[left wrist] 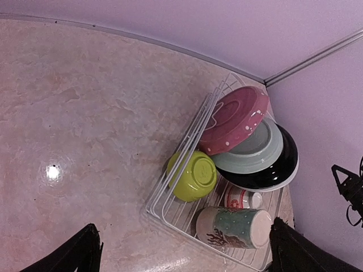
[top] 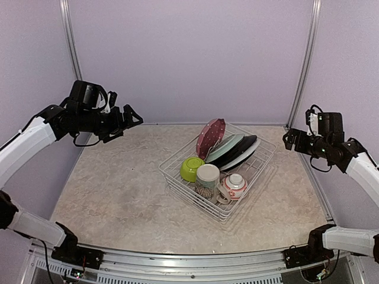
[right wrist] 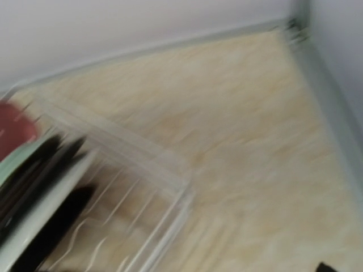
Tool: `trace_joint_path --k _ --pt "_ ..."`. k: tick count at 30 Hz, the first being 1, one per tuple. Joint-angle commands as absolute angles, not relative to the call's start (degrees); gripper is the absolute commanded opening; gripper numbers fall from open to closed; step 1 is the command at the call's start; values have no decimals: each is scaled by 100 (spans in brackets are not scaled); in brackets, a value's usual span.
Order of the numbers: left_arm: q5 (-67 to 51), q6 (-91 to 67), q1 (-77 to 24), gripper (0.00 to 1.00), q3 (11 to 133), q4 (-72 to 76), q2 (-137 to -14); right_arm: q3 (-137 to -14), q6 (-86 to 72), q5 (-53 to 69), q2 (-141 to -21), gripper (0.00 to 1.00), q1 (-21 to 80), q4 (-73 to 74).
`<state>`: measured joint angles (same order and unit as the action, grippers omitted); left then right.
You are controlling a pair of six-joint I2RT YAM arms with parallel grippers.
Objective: Unload the mixed dishes from the dish rack
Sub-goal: Grab the plate from the dish rack.
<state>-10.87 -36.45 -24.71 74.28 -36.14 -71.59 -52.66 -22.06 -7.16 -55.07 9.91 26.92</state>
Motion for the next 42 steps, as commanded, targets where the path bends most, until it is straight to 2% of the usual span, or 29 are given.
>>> trace_joint_path --k 1,6,11,17,25,28,34,42 --pt "-435 -3144 -3213 99 8077 -3766 -7886 -4890 -2397 326 -5588 100 902 2242" --pt "-96 -2572 -3925 99 9058 -3955 -9021 -4829 -2443 535 -5791 100 891 2224" --pt "544 -1847 -4358 99 10730 -4521 -10574 -4722 -2461 752 -5688 100 883 2155" --pt "406 -1500 -4438 99 12311 -4754 -12011 -4649 -2457 711 -5493 100 884 2175" --pt "174 -1325 -4447 96 13455 -4716 -13287 -4597 -2490 712 -5353 100 879 2205" --pt "220 -1266 -4447 90 13664 -4692 -13516 -4556 -2512 741 -5334 100 884 2215" --pt "368 -1122 -4512 71 13702 -4398 -13772 -4450 -2521 720 -5286 100 879 2167" --pt "678 -901 -4592 56 13825 -4091 -14012 -4432 -2531 707 -5296 100 883 2170"
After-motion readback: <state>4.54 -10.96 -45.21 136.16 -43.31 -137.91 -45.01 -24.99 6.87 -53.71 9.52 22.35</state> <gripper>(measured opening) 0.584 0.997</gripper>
